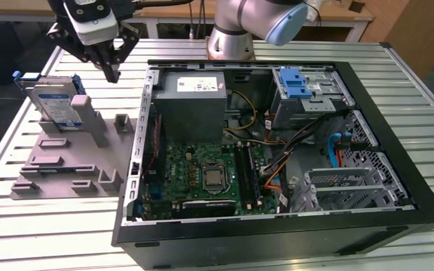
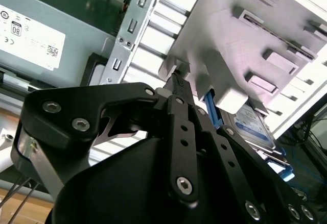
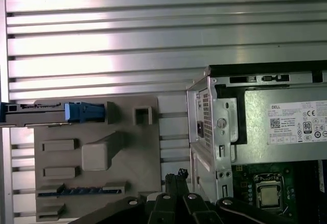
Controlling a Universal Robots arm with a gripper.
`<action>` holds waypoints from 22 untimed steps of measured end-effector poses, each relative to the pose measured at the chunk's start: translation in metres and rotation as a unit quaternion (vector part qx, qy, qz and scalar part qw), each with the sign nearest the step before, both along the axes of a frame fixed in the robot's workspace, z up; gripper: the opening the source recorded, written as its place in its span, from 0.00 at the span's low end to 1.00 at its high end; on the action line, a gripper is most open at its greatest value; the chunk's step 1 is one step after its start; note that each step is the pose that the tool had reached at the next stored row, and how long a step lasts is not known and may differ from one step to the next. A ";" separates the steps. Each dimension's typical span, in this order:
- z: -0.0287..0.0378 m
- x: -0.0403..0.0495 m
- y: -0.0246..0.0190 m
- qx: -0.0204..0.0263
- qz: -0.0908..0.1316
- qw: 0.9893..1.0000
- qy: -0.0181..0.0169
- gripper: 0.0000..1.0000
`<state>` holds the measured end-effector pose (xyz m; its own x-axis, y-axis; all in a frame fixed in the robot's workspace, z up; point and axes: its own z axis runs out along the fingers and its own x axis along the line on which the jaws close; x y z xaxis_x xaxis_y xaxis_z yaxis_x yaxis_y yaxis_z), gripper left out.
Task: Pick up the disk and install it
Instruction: 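Reach for the disk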
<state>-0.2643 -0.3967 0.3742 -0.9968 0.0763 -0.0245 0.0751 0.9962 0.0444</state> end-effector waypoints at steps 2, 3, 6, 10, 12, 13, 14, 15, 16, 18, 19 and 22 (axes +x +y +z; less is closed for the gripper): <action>-0.0001 -0.0037 0.0029 0.000 0.000 1.000 0.000 0.11; -0.0002 -0.0058 0.0041 0.000 0.000 1.000 0.000 0.11; -0.0004 -0.0117 0.0074 0.000 0.000 1.000 0.000 0.11; -0.0005 -0.0181 0.0087 0.000 0.000 1.000 0.000 0.11; -0.0006 -0.0183 0.0087 0.000 0.000 1.000 0.000 0.11; -0.0006 -0.0187 0.0087 0.000 0.000 1.000 0.000 0.11; -0.0007 -0.0191 0.0087 0.000 0.000 1.000 0.000 0.11; -0.0007 -0.0192 0.0087 0.000 0.000 1.000 0.000 0.11; -0.0007 -0.0194 0.0087 0.000 0.000 1.000 0.000 0.11; -0.0008 -0.0197 0.0087 0.000 0.000 1.000 0.000 0.11; -0.0011 -0.0212 0.0087 0.000 0.000 1.000 0.000 0.11; -0.0017 -0.0230 0.0087 0.000 0.000 1.000 0.000 0.11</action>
